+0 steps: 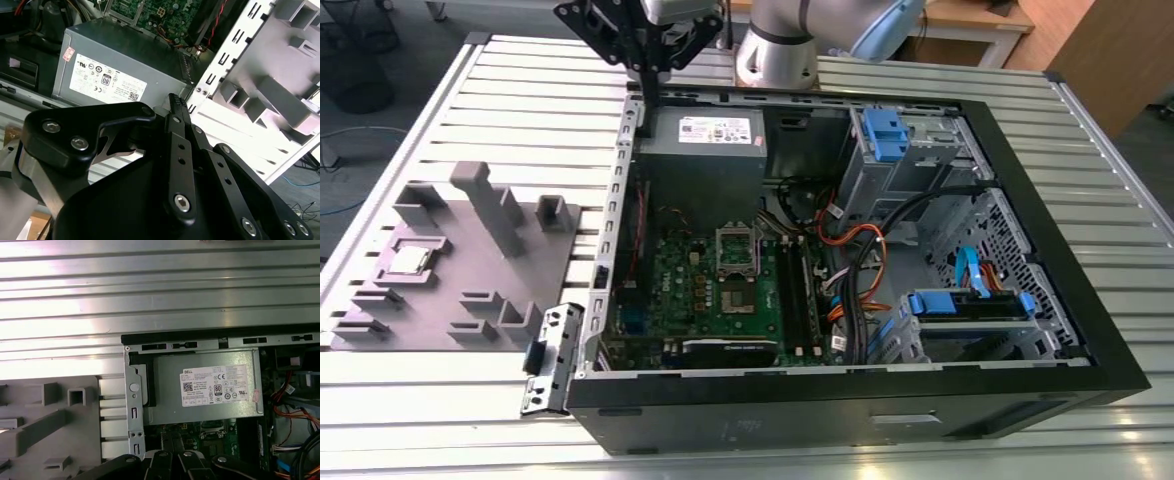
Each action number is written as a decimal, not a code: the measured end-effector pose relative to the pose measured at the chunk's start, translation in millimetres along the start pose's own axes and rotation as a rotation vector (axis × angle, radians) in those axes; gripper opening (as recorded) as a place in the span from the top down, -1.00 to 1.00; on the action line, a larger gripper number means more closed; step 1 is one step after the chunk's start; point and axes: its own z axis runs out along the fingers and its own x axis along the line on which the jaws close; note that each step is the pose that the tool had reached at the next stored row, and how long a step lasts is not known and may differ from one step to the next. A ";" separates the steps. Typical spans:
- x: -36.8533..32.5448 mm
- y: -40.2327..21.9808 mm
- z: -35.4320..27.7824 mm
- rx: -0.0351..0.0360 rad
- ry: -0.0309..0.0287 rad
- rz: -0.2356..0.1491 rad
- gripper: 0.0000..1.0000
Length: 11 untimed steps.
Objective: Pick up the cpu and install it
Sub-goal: 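Reach for the cpu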
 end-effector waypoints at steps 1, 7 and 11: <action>1.2 -0.1 0.0 -0.0001 -0.0001 0.000 0.79; 9.8 -0.7 -0.2 -0.0001 -0.0001 0.000 0.79; 15.6 -1.2 -0.3 0.0000 -0.0001 0.000 0.79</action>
